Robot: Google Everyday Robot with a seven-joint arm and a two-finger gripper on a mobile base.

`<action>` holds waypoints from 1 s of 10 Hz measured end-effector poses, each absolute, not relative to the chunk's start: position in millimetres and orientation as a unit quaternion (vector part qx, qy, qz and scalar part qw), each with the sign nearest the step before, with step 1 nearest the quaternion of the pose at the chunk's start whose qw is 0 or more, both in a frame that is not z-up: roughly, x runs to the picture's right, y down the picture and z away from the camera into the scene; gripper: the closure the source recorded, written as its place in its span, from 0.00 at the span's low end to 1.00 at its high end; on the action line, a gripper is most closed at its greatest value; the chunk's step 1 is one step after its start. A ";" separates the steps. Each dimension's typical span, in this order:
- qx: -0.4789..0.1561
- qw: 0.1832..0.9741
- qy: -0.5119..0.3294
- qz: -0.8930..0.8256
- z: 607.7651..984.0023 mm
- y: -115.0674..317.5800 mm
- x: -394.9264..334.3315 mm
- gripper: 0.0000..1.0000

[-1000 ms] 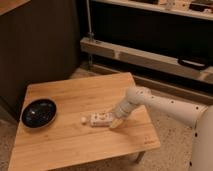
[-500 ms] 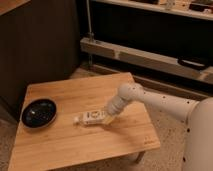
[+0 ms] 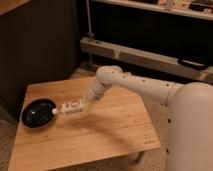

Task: Place the bottle in the ceramic bowl

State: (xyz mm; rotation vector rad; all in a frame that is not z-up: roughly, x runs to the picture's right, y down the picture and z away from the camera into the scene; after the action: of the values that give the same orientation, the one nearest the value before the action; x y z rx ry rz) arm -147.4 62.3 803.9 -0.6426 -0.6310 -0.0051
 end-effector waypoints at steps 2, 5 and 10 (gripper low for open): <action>-0.313 0.895 -0.316 -0.022 804.1 48.7 -191.4 1.00; -0.323 0.884 -0.333 -0.059 805.0 39.5 -255.3 0.83; -0.341 0.874 -0.331 -0.101 806.8 57.3 -294.3 0.31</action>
State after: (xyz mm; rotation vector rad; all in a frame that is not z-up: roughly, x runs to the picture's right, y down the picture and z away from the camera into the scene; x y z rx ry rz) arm -294.3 57.3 806.8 -0.7131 -0.6920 -0.2113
